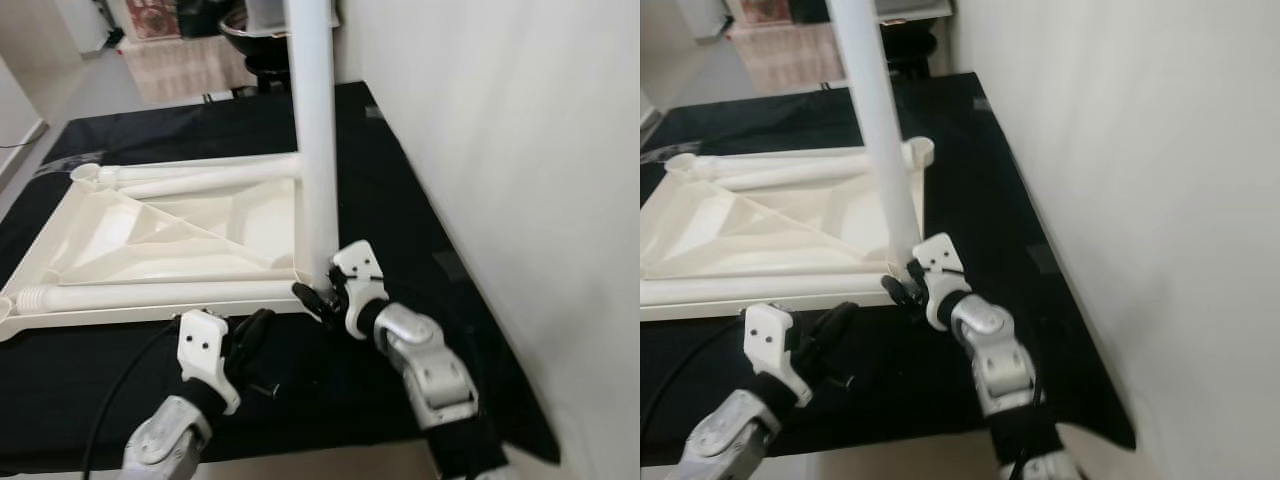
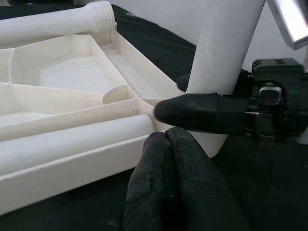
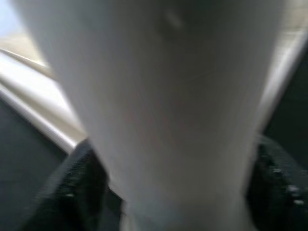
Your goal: Building children table
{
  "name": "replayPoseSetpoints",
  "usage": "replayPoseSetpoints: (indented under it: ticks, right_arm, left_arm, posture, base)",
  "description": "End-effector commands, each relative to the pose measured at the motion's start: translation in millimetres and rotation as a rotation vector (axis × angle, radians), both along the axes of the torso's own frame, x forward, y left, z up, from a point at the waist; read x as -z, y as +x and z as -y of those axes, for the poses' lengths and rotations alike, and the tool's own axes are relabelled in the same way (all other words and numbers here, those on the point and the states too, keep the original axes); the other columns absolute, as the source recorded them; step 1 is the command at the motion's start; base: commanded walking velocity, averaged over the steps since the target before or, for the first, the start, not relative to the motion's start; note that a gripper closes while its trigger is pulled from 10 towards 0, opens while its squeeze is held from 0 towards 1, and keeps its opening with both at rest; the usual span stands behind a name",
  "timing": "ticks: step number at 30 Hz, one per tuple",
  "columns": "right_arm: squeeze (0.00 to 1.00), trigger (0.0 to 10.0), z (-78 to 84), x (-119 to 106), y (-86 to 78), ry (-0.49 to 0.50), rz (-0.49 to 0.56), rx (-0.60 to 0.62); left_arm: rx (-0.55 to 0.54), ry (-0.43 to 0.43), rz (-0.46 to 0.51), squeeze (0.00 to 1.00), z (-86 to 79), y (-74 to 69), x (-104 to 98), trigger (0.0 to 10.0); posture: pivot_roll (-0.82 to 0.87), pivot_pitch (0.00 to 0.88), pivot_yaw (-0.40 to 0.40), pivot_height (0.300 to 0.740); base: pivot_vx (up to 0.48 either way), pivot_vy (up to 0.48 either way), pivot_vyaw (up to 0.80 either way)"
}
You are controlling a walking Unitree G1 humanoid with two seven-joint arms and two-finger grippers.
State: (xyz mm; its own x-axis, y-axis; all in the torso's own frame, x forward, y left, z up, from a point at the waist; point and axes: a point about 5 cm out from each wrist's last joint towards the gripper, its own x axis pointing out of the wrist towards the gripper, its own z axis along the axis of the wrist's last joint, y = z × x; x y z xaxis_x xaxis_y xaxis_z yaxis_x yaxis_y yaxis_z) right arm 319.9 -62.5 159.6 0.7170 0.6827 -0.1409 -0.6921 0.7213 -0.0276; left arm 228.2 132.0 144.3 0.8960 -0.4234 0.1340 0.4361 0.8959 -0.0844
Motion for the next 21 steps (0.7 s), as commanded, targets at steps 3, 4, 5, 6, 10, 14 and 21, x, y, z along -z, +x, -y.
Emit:
replayPoseSetpoints:
  ticks: [3,4,5,6,10,14,21]
  right_arm:
    - [0.00,10.0,-0.6,-28,7.1,0.047,0.077,-0.236]
    - [0.00,10.0,-0.6,-28,7.1,0.047,0.077,-0.236]
    - [0.00,10.0,3.3,-32,12.0,0.021,0.100,-0.281]
    - [0.00,10.0,3.3,-32,12.0,0.021,0.100,-0.281]
    - [0.00,10.0,12.0,-43,25.8,-0.038,0.123,-0.406]
    - [0.00,2.3,16.2,-51,33.9,-0.070,0.094,-0.551]
    - [0.00,0.0,16.7,-54,37.3,-0.069,0.082,-0.569]
  left_arm:
    - [-0.007,0.018,-0.019,0.00,-0.7,-1.9,5,10.0]
    - [-0.007,0.018,-0.019,0.00,-0.7,-1.9,5,10.0]
    - [-0.005,0.017,-0.019,0.00,0.0,-2.4,5,10.0]
    - [-0.005,0.017,-0.019,0.00,0.0,-2.4,5,10.0]
    - [-0.002,0.014,-0.018,0.00,1.8,-4.3,5,10.0]
    - [-0.002,0.011,-0.018,0.00,3.7,-7.3,5,10.0]
    - [-0.002,0.010,-0.019,0.00,4.4,-8.5,4,10.0]
  posture:
    - [0.03,0.176,0.047,0.740]
    - [0.03,0.176,0.047,0.740]
    - [0.04,0.179,0.044,0.740]
    - [0.04,0.179,0.044,0.740]
    - [0.05,0.185,0.039,0.740]
    - [0.05,0.194,0.032,0.740]
    - [0.05,0.207,0.032,0.740]
  base:
    - [0.000,0.000,0.00]
    - [0.000,0.000,0.00]
    - [0.000,0.000,0.00]
    - [0.000,0.000,0.00]
    - [0.000,0.000,0.00]
    - [0.000,0.000,0.00]
    - [0.000,0.000,0.00]
